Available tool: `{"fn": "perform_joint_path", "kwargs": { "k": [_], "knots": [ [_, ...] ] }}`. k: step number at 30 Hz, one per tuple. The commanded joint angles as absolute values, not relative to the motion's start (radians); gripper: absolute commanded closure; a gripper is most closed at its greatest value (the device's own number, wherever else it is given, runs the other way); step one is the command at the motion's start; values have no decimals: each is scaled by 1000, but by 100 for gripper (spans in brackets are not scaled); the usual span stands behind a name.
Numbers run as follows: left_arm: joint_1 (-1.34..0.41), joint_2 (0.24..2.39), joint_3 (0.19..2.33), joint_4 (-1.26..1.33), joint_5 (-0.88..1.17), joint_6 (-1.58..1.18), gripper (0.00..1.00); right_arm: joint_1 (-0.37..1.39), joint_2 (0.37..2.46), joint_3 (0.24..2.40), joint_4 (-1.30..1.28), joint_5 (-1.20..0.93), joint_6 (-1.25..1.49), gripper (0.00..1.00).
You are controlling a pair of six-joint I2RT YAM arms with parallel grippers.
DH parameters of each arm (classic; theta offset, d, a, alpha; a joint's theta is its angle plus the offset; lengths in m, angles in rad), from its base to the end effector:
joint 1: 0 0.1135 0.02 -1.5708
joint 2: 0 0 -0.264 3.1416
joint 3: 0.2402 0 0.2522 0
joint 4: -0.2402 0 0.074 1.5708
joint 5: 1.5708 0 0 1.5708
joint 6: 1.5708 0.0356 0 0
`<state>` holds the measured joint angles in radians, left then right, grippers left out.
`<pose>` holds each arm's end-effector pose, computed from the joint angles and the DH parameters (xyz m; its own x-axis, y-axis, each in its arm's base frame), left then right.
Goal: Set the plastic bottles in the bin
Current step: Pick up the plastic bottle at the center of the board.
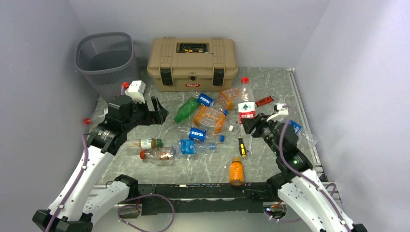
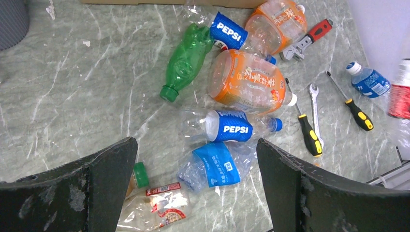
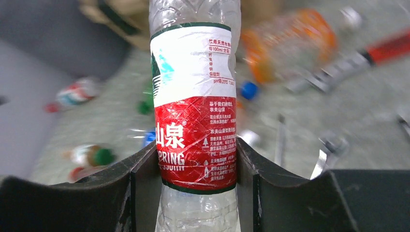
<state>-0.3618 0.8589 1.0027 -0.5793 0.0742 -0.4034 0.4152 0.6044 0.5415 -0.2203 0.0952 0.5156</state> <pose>0.1680 -0.0664 0.3617 -0.5261 -0.2194 -0.8216 0.2276 0.8946 -0.3847 0.1442 0.0599 0.2774 -0.3793 0.3692 -0.8484 -0.1506 0.8801 0.4503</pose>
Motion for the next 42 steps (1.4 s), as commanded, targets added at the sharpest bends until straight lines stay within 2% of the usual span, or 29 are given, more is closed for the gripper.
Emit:
{"fn": "perform_joint_path", "kwargs": {
  "k": [1, 3, 6, 10, 17, 26, 36, 39, 42],
  "knots": [
    [-365, 829, 991, -500, 74, -398, 1, 480, 498, 504, -15, -149, 451, 59],
    [-366, 809, 971, -435, 111, -432, 1, 508, 493, 497, 46, -278, 433, 60],
    [-365, 782, 942, -268, 273, -473, 1, 560, 496, 472, 146, -364, 431, 65],
    [-366, 757, 885, 30, 515, -549, 1, 619, 484, 384, 377, -391, 477, 69],
    [-365, 841, 884, 275, 675, -679, 1, 725, 620, 285, 794, -361, 577, 78],
    [-366, 1002, 979, 370, 810, -856, 1, 972, 800, 324, 909, -130, 448, 82],
    [-372, 970, 952, 328, 848, -849, 6, 1060, 924, 327, 1056, 51, 435, 82],
    [-376, 965, 955, 265, 850, -810, 12, 1075, 961, 341, 1086, 57, 431, 83],
    [-380, 966, 955, 226, 836, -800, 22, 1097, 996, 363, 1085, 66, 417, 82]
  ]
}}
